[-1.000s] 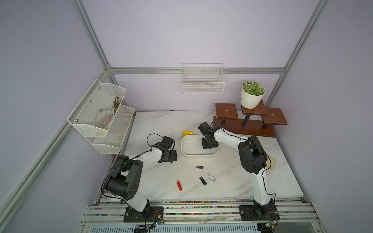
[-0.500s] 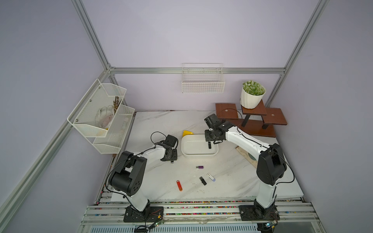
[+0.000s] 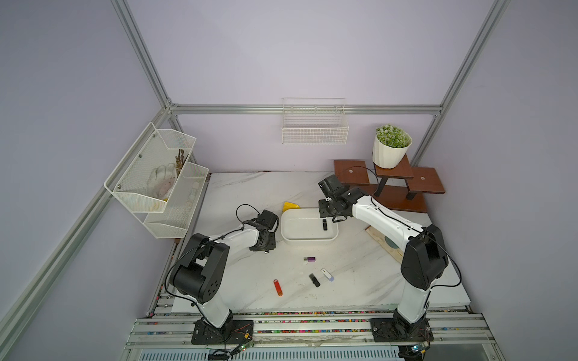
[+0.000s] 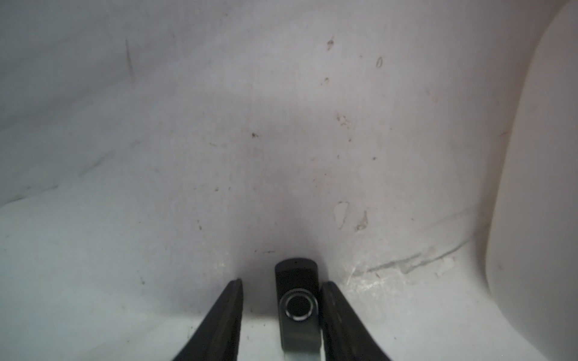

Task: Put the usb flash drive into the storage box
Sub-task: Pick up the USB flash from the center of the board.

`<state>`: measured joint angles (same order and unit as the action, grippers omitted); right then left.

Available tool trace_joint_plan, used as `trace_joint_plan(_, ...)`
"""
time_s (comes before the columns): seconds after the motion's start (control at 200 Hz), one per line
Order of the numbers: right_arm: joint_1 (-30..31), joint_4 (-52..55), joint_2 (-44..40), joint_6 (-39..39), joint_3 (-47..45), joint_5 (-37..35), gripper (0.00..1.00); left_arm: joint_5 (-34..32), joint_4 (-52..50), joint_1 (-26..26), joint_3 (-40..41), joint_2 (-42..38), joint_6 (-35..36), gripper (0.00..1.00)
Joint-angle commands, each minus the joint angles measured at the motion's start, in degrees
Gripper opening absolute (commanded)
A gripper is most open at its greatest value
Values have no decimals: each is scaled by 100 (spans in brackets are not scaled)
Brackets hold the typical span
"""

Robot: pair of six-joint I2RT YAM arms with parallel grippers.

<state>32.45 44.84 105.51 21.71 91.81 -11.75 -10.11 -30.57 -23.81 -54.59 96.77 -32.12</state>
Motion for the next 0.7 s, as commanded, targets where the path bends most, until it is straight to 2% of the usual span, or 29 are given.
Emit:
trace_joint_plan(0.0,-5,123,-185,-71,-24,-47,52,103,-222,-52,-8,42,-179,37)
trace_joint_plan(0.38,-17,101,-364,-71,-288,-91,52,229,-300,-71,-58,216,-264,18)
trace_joint_plan(0.535,-17,96,-362,-88,-328,-91,52,203,-371,-71,-128,282,-230,0)
trace_joint_plan(0.695,-11,104,-397,-97,-341,-108,52,104,-781,-71,-373,233,-186,0)
